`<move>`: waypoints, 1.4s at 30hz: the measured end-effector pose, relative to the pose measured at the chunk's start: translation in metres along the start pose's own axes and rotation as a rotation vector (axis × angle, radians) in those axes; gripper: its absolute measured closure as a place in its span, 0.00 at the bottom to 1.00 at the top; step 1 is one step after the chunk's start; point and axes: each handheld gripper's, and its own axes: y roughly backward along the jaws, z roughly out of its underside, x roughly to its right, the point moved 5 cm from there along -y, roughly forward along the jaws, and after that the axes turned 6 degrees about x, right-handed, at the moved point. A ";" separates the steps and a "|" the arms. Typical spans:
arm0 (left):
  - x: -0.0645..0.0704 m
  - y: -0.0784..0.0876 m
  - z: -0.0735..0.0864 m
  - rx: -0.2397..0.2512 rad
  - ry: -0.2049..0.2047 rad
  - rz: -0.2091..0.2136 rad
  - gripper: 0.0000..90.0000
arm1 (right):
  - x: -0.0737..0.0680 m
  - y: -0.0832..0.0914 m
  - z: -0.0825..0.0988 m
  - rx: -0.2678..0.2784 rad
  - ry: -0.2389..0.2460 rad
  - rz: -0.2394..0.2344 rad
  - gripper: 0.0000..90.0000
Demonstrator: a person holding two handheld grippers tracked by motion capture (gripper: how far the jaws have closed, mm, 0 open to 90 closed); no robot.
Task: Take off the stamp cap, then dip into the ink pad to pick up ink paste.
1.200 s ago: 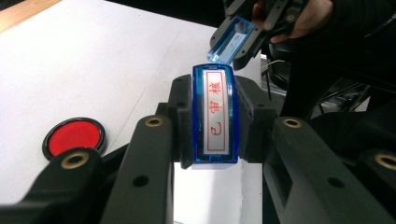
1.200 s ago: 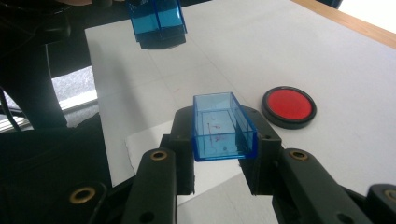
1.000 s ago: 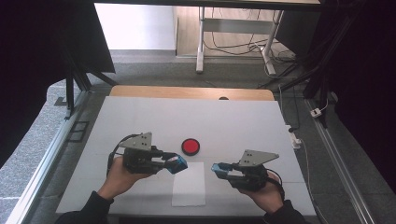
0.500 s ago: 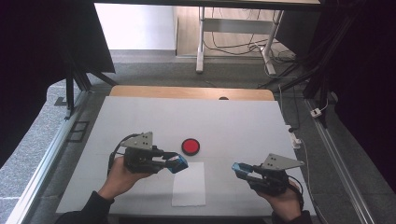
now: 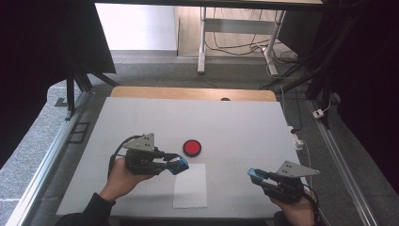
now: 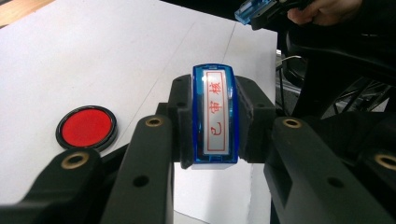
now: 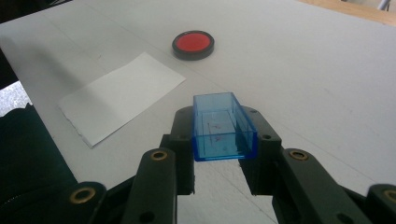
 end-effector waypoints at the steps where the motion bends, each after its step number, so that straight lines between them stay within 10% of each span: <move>1: 0.000 0.000 0.000 -0.001 -0.001 -0.001 0.79 | 0.001 0.001 0.001 -0.001 -0.008 0.006 0.76; 16: -0.002 -0.001 0.000 -0.013 0.003 -0.025 0.79 | 0.011 0.006 0.015 -0.028 -0.100 0.011 0.76; 33: -0.027 -0.008 -0.005 -0.061 0.087 -0.093 0.79 | 0.009 0.005 0.015 -0.035 -0.084 0.012 0.76; 42: -0.040 -0.017 -0.010 -0.101 0.057 -0.138 0.79 | 0.009 0.005 0.015 -0.035 -0.080 0.005 0.76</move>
